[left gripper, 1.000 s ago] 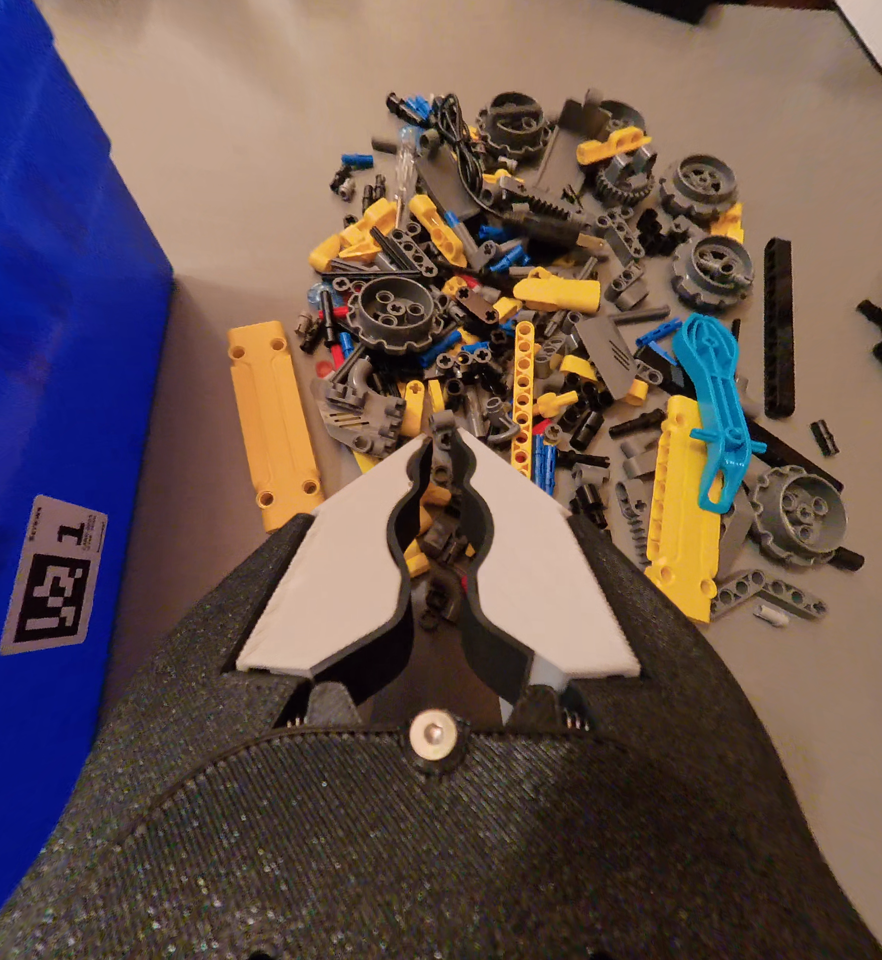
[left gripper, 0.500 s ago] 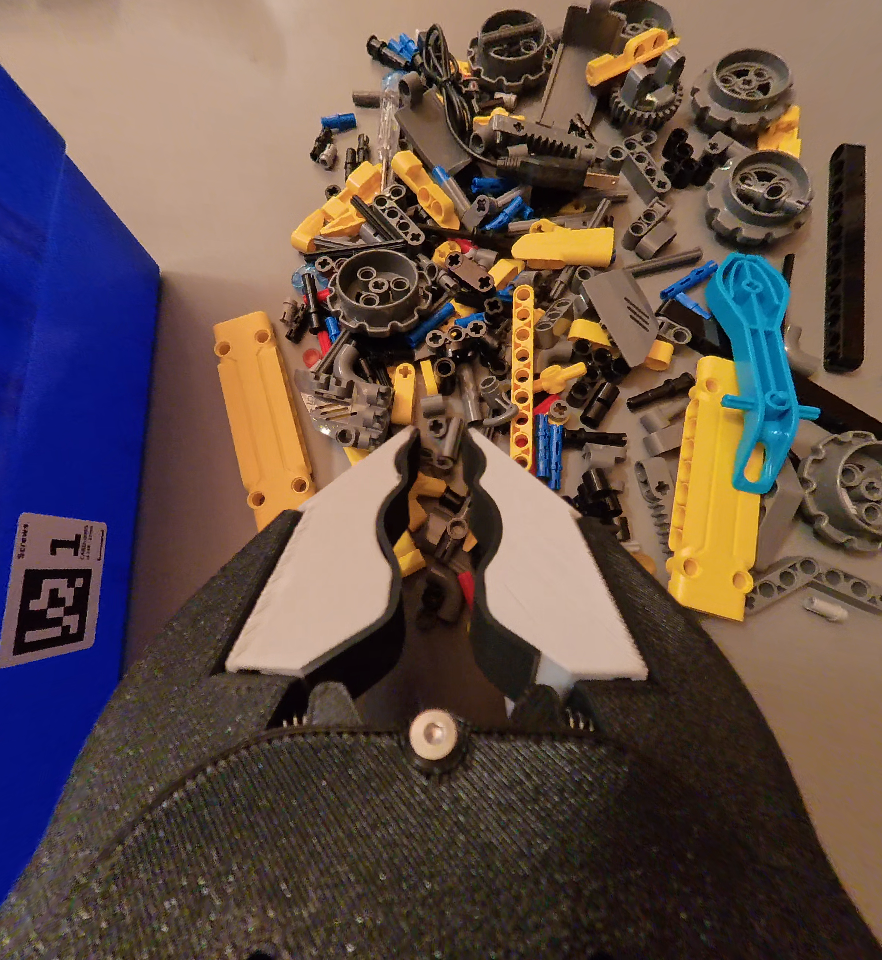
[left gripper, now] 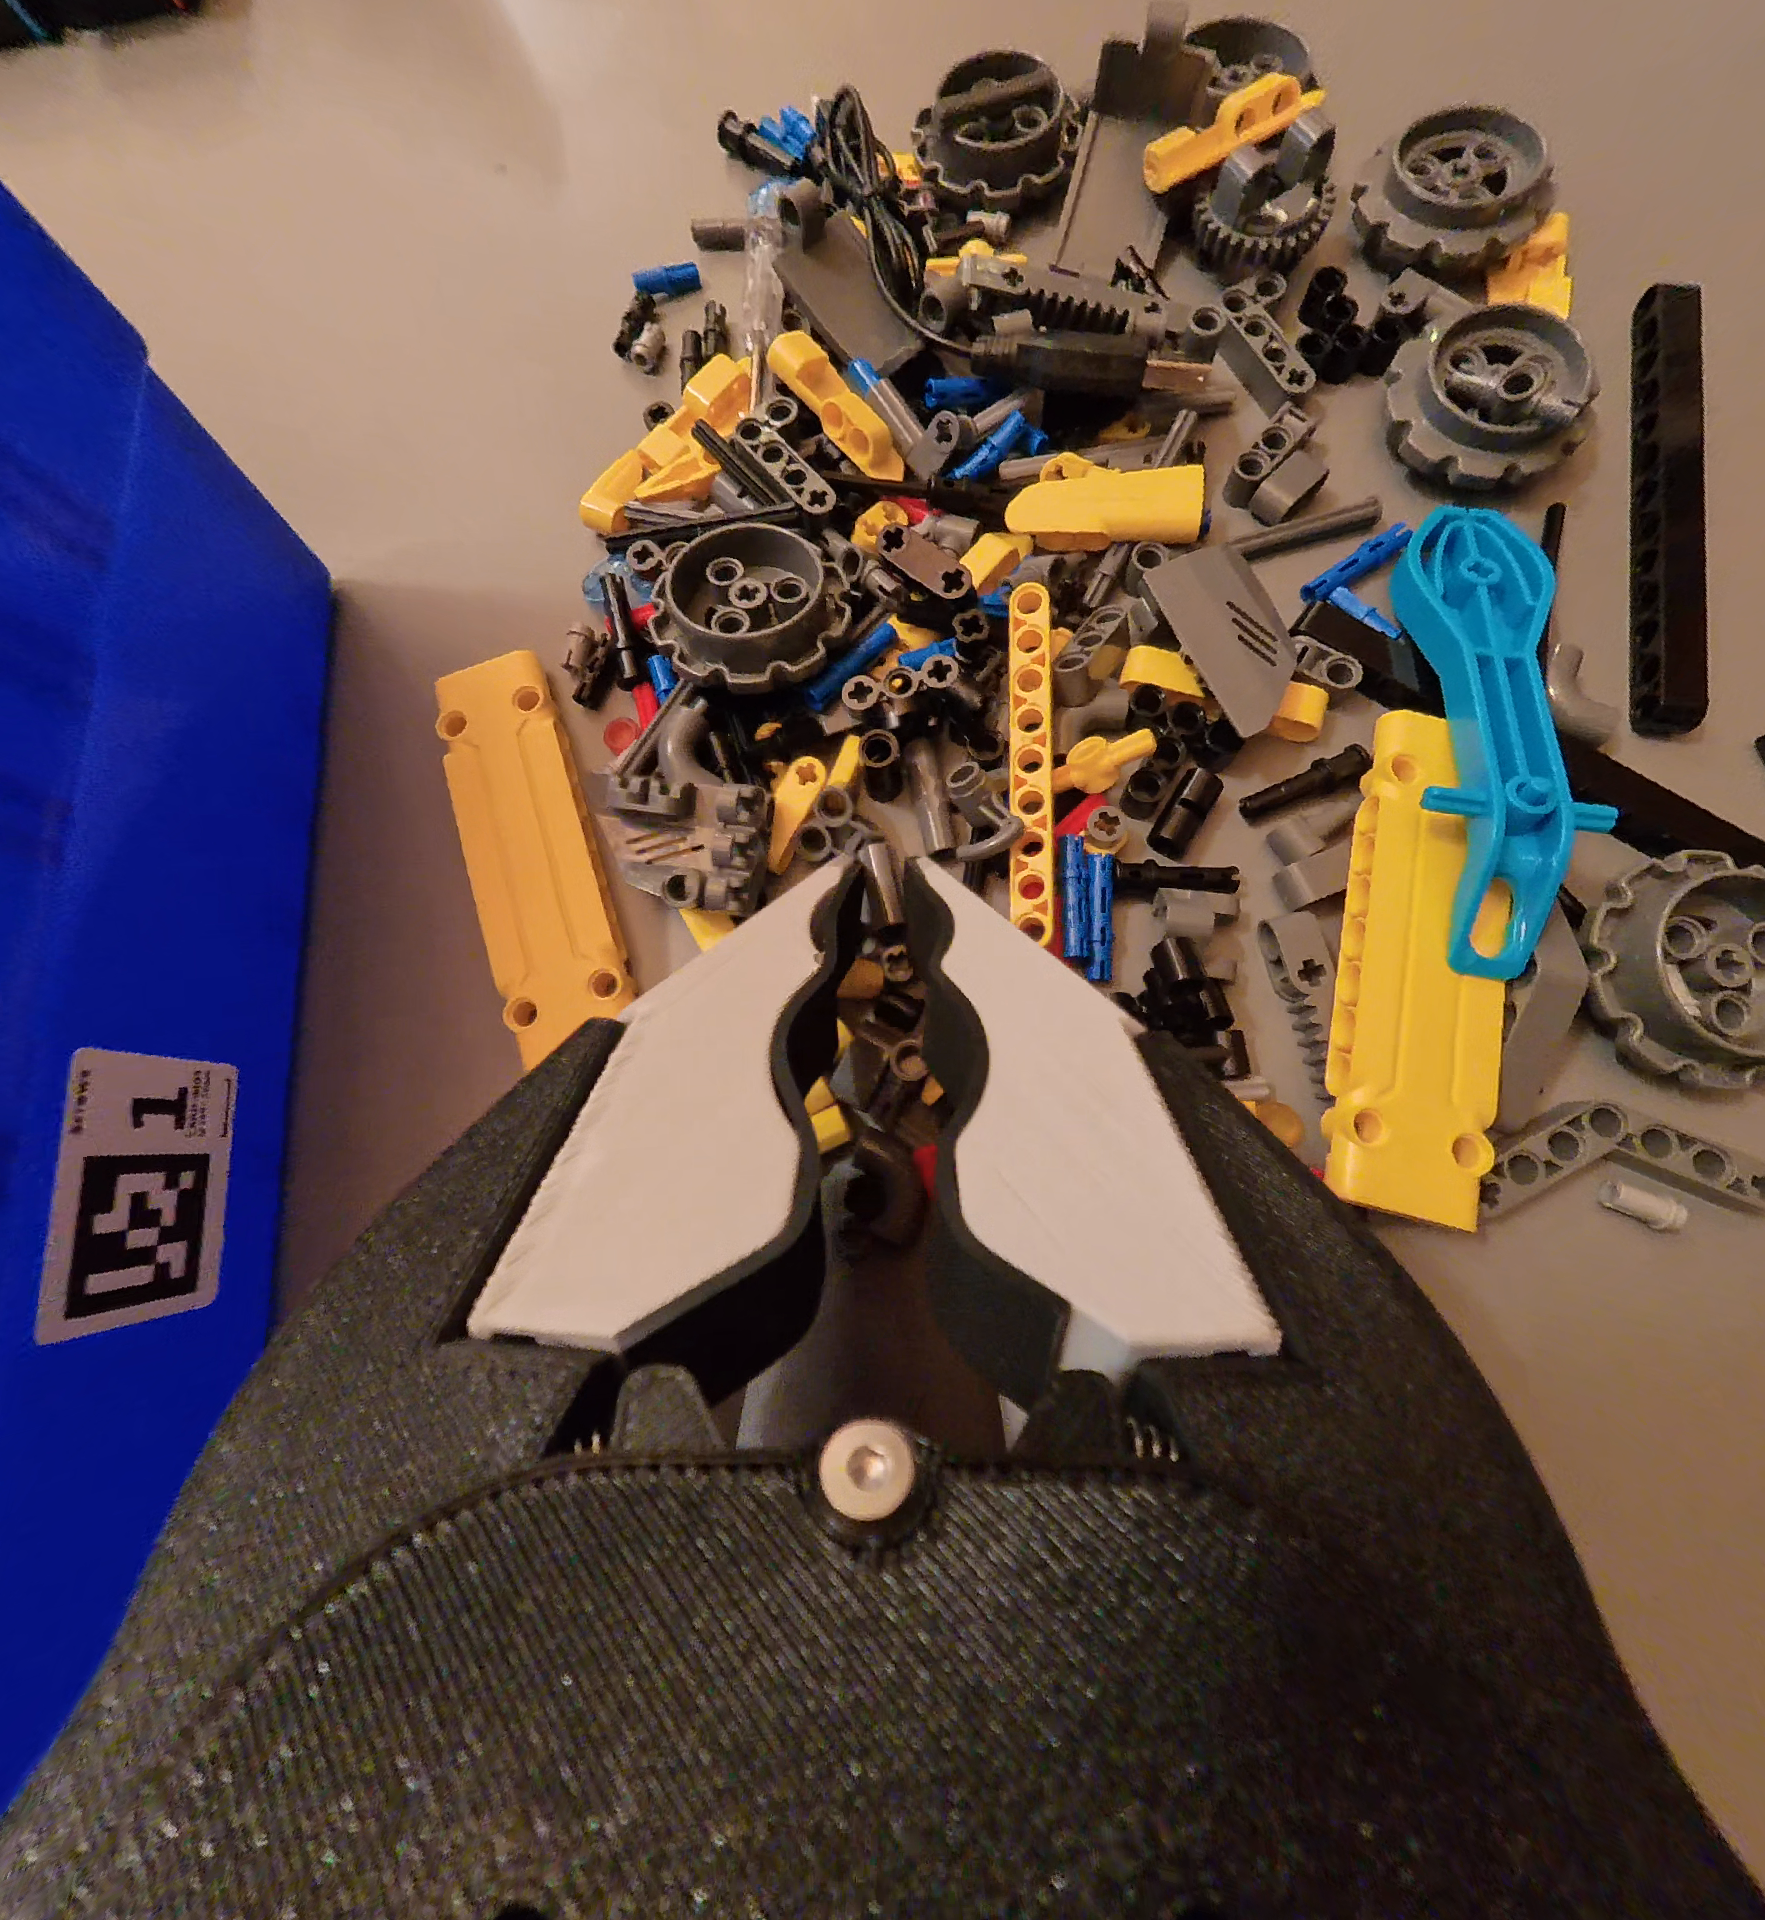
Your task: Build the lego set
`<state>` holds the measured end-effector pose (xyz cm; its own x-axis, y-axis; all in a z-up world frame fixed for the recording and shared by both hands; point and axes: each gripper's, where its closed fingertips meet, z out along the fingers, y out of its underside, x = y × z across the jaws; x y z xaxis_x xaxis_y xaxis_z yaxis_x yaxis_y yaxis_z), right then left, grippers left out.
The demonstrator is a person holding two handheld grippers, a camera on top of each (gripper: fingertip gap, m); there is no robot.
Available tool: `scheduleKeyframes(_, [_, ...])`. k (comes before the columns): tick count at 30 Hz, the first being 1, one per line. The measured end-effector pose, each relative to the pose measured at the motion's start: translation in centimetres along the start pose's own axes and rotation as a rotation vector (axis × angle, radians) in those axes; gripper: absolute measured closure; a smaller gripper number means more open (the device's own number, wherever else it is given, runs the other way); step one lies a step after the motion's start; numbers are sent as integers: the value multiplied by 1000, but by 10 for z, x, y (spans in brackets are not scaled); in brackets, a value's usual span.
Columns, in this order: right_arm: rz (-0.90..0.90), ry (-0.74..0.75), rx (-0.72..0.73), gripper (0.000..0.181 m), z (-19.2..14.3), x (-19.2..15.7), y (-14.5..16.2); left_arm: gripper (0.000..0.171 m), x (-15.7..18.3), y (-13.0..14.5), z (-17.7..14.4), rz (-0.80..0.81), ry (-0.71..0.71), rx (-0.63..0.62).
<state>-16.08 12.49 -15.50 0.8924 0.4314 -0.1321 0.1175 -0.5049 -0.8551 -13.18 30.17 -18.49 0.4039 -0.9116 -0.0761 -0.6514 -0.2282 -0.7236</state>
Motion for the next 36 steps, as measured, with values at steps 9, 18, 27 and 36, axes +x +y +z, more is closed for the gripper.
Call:
scheduleKeyframes(9, [9,-4,0,142,0,1,0,167,4,-15,-9,-31,32,76])
scheduleKeyframes(18, [14,-6,4,141,-1,1,-1,167,38,-28,-17,12,175,130])
scheduleKeyframes(27, [23,217,306,142,-102,45,-61,168,116,-50,-38,118,398,181])
scheduleKeyframes(36, [363,612,419,137,-284,63,73,168,304,-37,-72,416,812,148])
